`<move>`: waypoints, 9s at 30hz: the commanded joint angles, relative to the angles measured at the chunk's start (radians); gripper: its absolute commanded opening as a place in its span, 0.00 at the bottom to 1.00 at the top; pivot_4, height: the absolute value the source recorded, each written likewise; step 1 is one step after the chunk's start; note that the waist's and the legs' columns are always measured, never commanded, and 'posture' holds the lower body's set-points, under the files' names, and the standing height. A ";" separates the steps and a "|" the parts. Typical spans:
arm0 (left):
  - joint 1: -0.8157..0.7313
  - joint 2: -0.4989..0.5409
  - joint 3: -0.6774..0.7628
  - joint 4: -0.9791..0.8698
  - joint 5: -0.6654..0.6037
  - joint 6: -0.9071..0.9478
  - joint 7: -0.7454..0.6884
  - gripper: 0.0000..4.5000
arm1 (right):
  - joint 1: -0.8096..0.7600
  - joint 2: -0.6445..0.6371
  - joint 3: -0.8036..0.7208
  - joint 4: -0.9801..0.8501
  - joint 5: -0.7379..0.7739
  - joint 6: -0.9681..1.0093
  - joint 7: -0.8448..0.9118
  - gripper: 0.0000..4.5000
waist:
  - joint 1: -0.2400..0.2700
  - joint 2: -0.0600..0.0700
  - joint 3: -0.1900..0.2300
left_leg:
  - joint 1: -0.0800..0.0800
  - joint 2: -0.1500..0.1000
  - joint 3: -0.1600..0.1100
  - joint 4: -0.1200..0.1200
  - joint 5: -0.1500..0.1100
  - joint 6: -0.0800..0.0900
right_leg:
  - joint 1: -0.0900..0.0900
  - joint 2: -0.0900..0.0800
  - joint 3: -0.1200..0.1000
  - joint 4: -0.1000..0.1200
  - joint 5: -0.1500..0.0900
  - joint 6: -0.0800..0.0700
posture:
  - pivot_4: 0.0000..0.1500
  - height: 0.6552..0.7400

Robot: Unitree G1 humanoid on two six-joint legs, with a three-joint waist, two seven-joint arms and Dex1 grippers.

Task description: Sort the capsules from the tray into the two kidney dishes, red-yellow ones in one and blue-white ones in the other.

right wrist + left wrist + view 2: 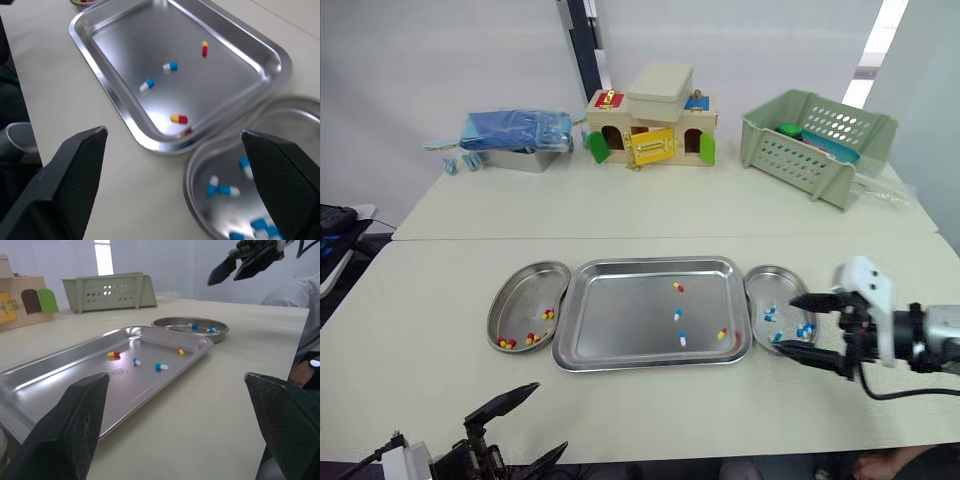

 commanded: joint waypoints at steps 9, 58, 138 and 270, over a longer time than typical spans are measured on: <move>-0.028 0.031 -0.055 0.009 -0.001 -0.050 0.063 1.00 | -0.437 0.408 0.598 0.033 -0.213 0.280 -0.513 1.00 | 0.005 0.003 -0.001 | -0.002 0.000 -0.003 -0.001 0.000 0.000 | -0.003 0.000 -0.001 0.000 0.001 -0.001 | 1.00 1.00; -0.046 0.090 -0.056 0.034 -0.001 -0.079 0.130 1.00 | -0.533 0.474 0.890 0.126 -0.460 0.419 -0.537 0.00 | 0.007 0.001 -0.002 | -0.002 0.000 -0.004 0.000 0.000 0.000 | -0.006 0.001 -0.002 0.005 0.000 -0.002 | 1.00 1.00; -0.132 0.131 -0.171 0.112 0.009 -0.142 0.026 1.00 | -0.017 0.051 0.249 0.156 -0.465 -0.250 -0.092 0.01 | 0.005 -0.003 0.001 | -0.002 0.000 -0.003 -0.001 0.000 0.000 | -0.003 0.001 -0.003 0.002 0.000 -0.002 | 1.00 1.00; -1.309 0.310 -0.490 0.653 0.396 0.384 0.033 1.00 | 0.666 0.630 0.133 0.275 -0.362 -1.232 0.159 1.00 | 0.011 -0.003 0.005 | 0.001 0.001 -0.003 0.001 0.001 -0.001 | -0.001 0.003 -0.001 0.007 -0.001 -0.002 | 1.00 1.00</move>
